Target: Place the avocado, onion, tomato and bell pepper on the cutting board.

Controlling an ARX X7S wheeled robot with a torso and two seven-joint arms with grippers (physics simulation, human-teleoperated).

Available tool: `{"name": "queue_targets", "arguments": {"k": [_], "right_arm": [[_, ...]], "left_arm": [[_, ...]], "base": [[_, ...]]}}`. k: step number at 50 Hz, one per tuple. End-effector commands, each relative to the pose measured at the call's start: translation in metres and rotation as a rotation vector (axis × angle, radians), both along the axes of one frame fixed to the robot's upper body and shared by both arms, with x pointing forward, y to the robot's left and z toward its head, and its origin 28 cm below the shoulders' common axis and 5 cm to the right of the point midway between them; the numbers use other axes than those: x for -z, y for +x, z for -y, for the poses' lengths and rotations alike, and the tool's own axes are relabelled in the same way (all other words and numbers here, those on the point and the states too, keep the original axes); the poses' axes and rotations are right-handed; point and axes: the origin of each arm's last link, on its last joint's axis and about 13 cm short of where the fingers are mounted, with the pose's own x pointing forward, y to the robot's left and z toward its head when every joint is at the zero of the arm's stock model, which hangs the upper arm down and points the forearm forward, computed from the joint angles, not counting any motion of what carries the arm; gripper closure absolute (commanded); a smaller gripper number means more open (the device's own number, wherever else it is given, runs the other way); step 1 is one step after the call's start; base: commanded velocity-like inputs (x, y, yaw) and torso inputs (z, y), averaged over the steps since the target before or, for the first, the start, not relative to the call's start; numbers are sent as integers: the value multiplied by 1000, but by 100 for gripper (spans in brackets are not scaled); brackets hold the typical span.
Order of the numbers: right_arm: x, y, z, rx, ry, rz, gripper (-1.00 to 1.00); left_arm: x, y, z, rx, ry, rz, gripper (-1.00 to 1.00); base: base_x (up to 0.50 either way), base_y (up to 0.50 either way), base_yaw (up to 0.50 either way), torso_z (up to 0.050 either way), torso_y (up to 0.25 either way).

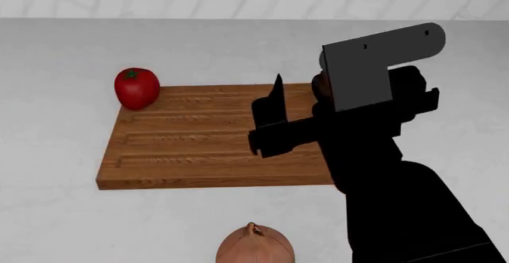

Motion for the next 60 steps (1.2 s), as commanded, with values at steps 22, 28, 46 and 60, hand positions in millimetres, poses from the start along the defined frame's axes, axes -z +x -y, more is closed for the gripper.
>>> {"name": "queue_targets", "arguments": {"k": [22, 28, 46, 60], "right_arm": [[34, -21, 1, -23, 44, -16, -100], [35, -20, -1, -29, 53, -13, -100], [38, -21, -2, -38, 63, -12, -100], [19, -43, 2, -26, 58, 55, -100]], "left_arm": [[37, 31, -3, -86, 7, -151, -100], [51, 26, -3, -98, 17, -195, -100], [64, 29, 1, -111, 80, -230, 100], [22, 13, 17, -73, -1, 56, 100]], "base": [[0, 0, 0, 0, 0], [0, 0, 0, 0, 0], [0, 0, 0, 0, 0], [0, 0, 0, 0, 0]]}}
